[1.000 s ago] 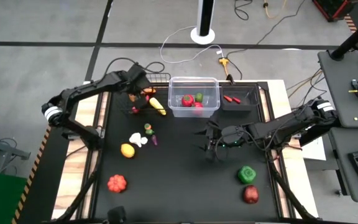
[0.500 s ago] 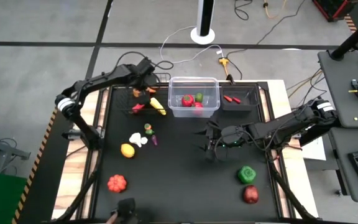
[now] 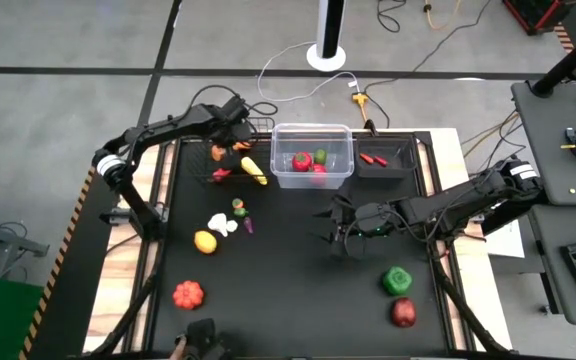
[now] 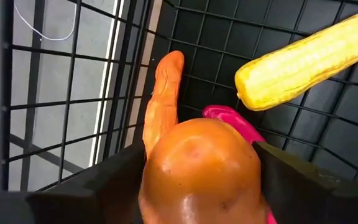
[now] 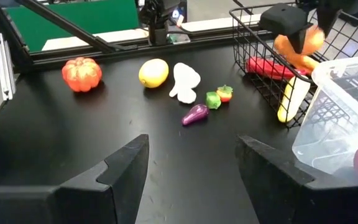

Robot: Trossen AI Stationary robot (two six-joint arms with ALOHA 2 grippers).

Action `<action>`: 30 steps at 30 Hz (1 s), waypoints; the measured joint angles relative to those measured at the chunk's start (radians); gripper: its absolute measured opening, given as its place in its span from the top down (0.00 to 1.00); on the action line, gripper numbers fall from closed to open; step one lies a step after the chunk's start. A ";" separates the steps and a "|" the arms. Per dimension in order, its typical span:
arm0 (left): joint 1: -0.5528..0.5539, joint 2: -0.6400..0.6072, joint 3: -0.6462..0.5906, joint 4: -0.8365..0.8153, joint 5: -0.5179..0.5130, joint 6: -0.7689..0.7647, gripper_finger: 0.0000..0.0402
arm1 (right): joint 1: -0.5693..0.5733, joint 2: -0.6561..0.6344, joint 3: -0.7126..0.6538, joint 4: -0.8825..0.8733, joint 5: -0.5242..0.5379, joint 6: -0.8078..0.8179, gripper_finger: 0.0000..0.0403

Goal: Sort produce into baskets
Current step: Put the potato into the wire basket, then put the lemon into the transparent bin

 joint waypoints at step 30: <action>-0.321 -0.494 -0.132 0.103 0.007 -0.430 0.25 | 0.000 -0.027 0.000 0.008 0.000 0.000 0.43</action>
